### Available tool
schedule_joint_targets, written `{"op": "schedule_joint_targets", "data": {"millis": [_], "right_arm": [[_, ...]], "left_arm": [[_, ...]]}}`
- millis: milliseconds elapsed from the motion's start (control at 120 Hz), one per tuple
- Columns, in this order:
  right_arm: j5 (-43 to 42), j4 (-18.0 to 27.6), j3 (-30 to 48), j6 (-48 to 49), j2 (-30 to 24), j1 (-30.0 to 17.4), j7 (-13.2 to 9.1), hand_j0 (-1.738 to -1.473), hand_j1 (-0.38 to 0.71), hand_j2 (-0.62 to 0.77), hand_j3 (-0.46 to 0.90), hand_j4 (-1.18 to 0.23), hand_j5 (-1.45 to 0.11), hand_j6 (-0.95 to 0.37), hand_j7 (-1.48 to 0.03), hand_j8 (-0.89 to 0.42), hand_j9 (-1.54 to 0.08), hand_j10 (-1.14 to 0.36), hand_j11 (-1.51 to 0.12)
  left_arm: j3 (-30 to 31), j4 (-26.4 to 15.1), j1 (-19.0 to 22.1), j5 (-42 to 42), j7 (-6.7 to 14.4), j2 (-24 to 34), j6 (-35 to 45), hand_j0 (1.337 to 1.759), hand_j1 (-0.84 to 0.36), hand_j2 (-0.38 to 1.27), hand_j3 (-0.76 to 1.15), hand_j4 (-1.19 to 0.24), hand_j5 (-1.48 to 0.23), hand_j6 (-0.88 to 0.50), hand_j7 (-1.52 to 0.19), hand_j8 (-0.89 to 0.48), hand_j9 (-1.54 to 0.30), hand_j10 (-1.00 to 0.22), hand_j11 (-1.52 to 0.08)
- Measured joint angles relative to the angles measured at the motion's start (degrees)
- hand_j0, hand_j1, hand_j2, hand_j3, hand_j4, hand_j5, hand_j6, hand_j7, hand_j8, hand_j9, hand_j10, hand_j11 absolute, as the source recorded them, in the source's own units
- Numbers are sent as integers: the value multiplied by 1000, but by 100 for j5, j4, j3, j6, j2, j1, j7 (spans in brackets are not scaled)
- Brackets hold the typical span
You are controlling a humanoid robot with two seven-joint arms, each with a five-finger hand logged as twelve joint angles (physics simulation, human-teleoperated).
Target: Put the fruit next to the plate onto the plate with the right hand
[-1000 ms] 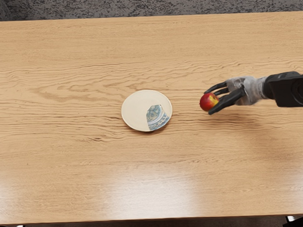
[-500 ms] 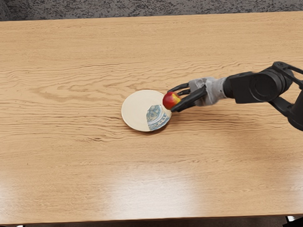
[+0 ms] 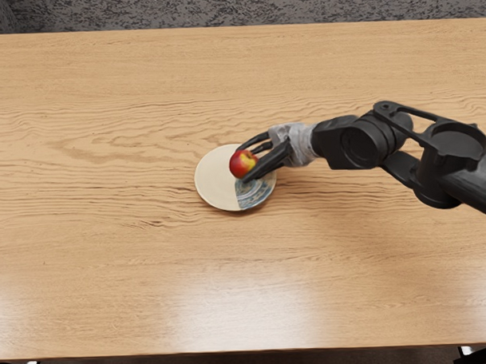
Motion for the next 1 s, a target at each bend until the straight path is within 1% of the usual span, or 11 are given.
{"op": "schedule_joint_targets", "data": {"millis": [192, 258, 267, 308, 317, 333, 342, 492, 733, 850, 1000], "right_arm": [[-248, 215, -440, -648, 35, 221, -1, -1657, 146, 27, 0, -471, -622, -411, -622, -436, -626, -480, -613], [-273, 277, -546, -777, 37, 268, 8, -1657, 101, 4, 0, -409, -559, -374, -549, -383, -564, -527, -549], [-274, 282, -555, -787, 36, 272, 9, -1657, 95, 1, 0, -400, -553, -367, -540, -374, -558, -552, -486], [-289, 305, -593, -833, 30, 293, 6, -1657, 66, -8, 0, -369, -510, -344, -498, -348, -514, -536, -544], [-290, 310, -599, -843, 28, 301, 6, -1657, 60, -10, 0, -365, -498, -340, -490, -345, -503, -629, -273], [-294, 324, -610, -855, 23, 318, 5, -1657, 48, -13, 0, -354, -482, -330, -474, -335, -486, -624, -313], [-297, 332, -614, -861, 20, 326, 4, -1658, 43, -14, 0, -348, -474, -326, -466, -330, -478, -594, -396], [-298, 565, -621, -957, -189, 557, 0, -1658, -43, -26, 0, -265, -355, -255, -351, -257, -357, -384, -318], [-59, 1248, -320, -878, -1296, 705, -1, -1658, -207, -16, 0, -122, -161, -119, -160, -119, -162, -158, -150], [643, 1502, -85, 89, -2086, 524, -1, -1658, -248, -12, 0, -87, -114, -85, -113, -85, -114, -107, -107], [1364, 1562, 563, 1900, -3111, -217, -1, -1658, -275, -10, 0, -63, -83, -63, -82, -63, -83, -73, -79]], "left_arm": [[0, 1, 0, 0, 0, 0, 0, 1658, 75, 46, 0, -229, -297, -229, -297, -229, -297, -229, -297], [1, 2, 0, -1, 0, 0, 0, 1658, 75, 46, 0, -229, -297, -229, -297, -229, -297, -229, -297], [1, 2, 0, 0, 0, 0, 0, 1658, 75, 46, 0, -229, -297, -229, -297, -229, -297, -229, -297], [1, 1, 0, 0, 0, 0, 0, 1658, 75, 46, 0, -229, -297, -229, -297, -229, -297, -229, -297], [1, 1, 0, 0, 0, 0, 0, 1658, 75, 46, 0, -229, -297, -229, -297, -229, -297, -229, -297], [1, 1, 0, 0, 0, 0, 0, 1658, 75, 46, 0, -229, -297, -229, -297, -229, -297, -229, -297], [1, 1, 0, 0, 0, 0, 0, 1658, 75, 46, 0, -229, -297, -229, -297, -229, -297, -229, -297], [0, 0, 0, 0, 0, 0, 0, 1658, 75, 46, 0, -229, -297, -229, -297, -229, -297, -229, -297], [0, 0, 0, 0, 0, 0, 0, 1658, 75, 46, 0, -229, -297, -229, -297, -229, -297, -229, -297], [0, 1, 0, 0, 0, 0, 0, 1658, 75, 46, 0, -229, -297, -229, -297, -229, -297, -229, -297], [0, 1, 0, 0, 0, 0, 0, 1658, 75, 46, 0, -229, -297, -229, -297, -229, -297, -229, -297]]}}
